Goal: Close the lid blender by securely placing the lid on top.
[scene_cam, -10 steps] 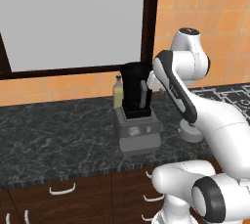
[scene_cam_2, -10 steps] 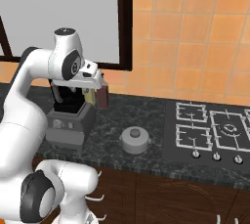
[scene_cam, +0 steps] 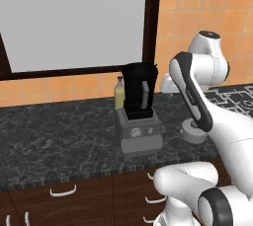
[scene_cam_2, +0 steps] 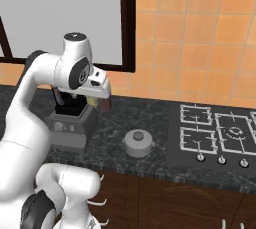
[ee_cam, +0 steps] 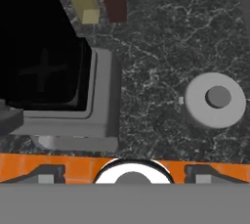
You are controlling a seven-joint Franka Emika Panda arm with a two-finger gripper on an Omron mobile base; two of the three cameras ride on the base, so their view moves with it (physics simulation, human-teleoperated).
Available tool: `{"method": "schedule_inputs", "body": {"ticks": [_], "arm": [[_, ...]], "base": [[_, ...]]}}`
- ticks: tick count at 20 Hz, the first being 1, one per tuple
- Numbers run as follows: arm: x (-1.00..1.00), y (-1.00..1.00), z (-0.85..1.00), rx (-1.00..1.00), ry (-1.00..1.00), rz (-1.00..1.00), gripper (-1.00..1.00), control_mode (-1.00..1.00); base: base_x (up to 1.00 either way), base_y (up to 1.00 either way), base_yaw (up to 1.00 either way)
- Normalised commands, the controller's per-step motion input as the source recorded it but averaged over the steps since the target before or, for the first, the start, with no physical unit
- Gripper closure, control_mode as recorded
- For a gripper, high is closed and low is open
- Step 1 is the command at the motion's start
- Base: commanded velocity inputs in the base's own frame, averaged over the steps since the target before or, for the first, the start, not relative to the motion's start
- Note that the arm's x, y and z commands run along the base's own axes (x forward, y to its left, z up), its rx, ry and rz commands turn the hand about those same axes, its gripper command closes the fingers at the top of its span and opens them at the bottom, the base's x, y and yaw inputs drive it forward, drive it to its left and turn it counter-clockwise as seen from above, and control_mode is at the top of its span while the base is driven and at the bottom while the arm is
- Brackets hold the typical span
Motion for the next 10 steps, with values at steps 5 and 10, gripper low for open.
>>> {"method": "schedule_inputs", "body": {"ticks": [5,10], "arm": [[-0.14,-0.85,-0.19,0.14,0.06,-0.04,-1.0,-1.0],[-0.01,-0.51,-0.53,0.02,0.12,-0.01,-1.0,-1.0]], "base": [[0.0,0.0,0.0],[0.0,0.0,0.0]]}}
